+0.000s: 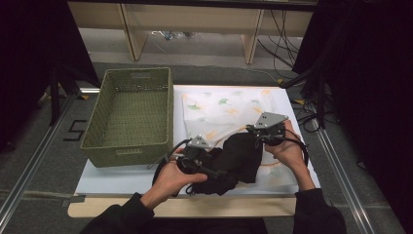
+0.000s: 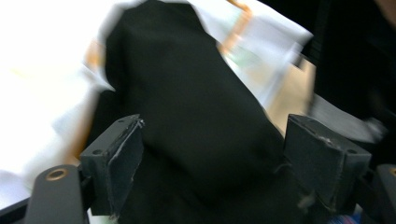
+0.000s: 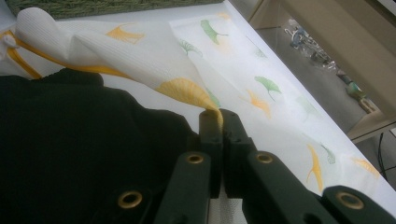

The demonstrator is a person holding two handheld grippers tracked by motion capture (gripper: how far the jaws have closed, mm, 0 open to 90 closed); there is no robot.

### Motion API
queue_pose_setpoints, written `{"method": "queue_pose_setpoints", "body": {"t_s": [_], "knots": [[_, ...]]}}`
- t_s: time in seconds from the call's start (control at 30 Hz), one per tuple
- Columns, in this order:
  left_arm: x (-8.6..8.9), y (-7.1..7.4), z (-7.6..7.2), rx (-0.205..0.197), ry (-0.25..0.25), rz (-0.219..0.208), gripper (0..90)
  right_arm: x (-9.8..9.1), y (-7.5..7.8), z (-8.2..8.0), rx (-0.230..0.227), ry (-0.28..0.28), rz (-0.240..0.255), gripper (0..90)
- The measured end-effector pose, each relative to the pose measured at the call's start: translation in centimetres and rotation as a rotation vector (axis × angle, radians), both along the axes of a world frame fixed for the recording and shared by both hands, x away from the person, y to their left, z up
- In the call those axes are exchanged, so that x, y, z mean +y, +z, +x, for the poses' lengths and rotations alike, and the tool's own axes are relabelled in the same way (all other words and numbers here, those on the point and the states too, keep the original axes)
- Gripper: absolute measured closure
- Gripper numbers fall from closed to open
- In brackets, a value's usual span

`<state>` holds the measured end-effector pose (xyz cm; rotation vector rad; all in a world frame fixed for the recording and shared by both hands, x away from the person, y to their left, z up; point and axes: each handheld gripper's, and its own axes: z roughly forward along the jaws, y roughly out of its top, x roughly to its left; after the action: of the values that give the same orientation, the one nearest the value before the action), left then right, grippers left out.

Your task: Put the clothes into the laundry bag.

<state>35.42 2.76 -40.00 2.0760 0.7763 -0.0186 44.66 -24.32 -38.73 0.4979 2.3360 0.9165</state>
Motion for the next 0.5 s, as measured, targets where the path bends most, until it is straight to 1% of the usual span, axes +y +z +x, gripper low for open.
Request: {"method": "queue_pose_setpoints", "body": {"t_s": [0.07, 0.1, 0.13, 0.17, 0.2, 0.23, 0.27, 0.3, 0.33, 0.37, 0.4, 0.47, 0.5], "knots": [[0.5, -0.3, -0.8, -0.020, -0.017, 0.033, 20.6, 0.0, 0.0, 0.0, 0.005, -0.008, 0.003, 90.0], [0.7, -0.6, -1.0, -0.020, -0.021, 0.037, 20.4, 0.0, -0.1, -0.1, 0.008, -0.007, 0.004, 90.0], [0.8, -0.8, -1.2, -0.010, -0.015, 0.032, 19.3, 0.0, -0.1, -0.1, 0.010, 0.001, 0.000, 90.0], [0.8, -1.3, -1.3, -0.002, -0.016, 0.037, 18.6, 0.1, -0.1, 0.0, 0.005, 0.007, -0.004, 90.0], [0.7, -1.7, -1.4, 0.013, -0.021, 0.042, 18.6, 0.1, -0.1, 0.0, 0.001, 0.007, -0.003, 90.0], [0.5, -2.2, -1.5, 0.015, -0.034, 0.057, 18.6, 0.1, -0.1, 0.1, 0.002, 0.008, -0.003, 90.0], [0.1, -2.7, -1.5, 0.018, -0.053, 0.052, 18.6, 0.1, -0.2, 0.0, 0.012, 0.001, -0.001, 90.0], [-0.2, -3.2, -1.4, 0.028, -0.046, 0.056, 18.5, 0.2, -0.1, -0.1, 0.014, 0.004, -0.004, 90.0], [-0.5, -3.5, -1.1, 0.008, -0.054, 0.068, 18.0, 0.2, -0.1, -0.1, 0.010, -0.005, -0.001, 90.0], [-0.7, -3.8, -1.0, 0.001, -0.039, 0.084, 17.6, 0.2, -0.1, -0.1, 0.013, -0.006, 0.000, 90.0], [-1.1, -4.2, -0.6, -0.021, -0.046, 0.096, 17.6, 0.2, -0.1, -0.1, 0.012, -0.006, 0.001, 90.0], [-1.9, -4.9, 0.0, -0.024, -0.042, 0.108, 17.4, 0.3, -0.1, -0.1, 0.011, 0.002, -0.001, 90.0], [-2.3, -5.2, 0.5, -0.032, -0.059, 0.114, 17.6, 0.3, -0.1, -0.1, 0.009, -0.002, 0.000, 90.0]]}}
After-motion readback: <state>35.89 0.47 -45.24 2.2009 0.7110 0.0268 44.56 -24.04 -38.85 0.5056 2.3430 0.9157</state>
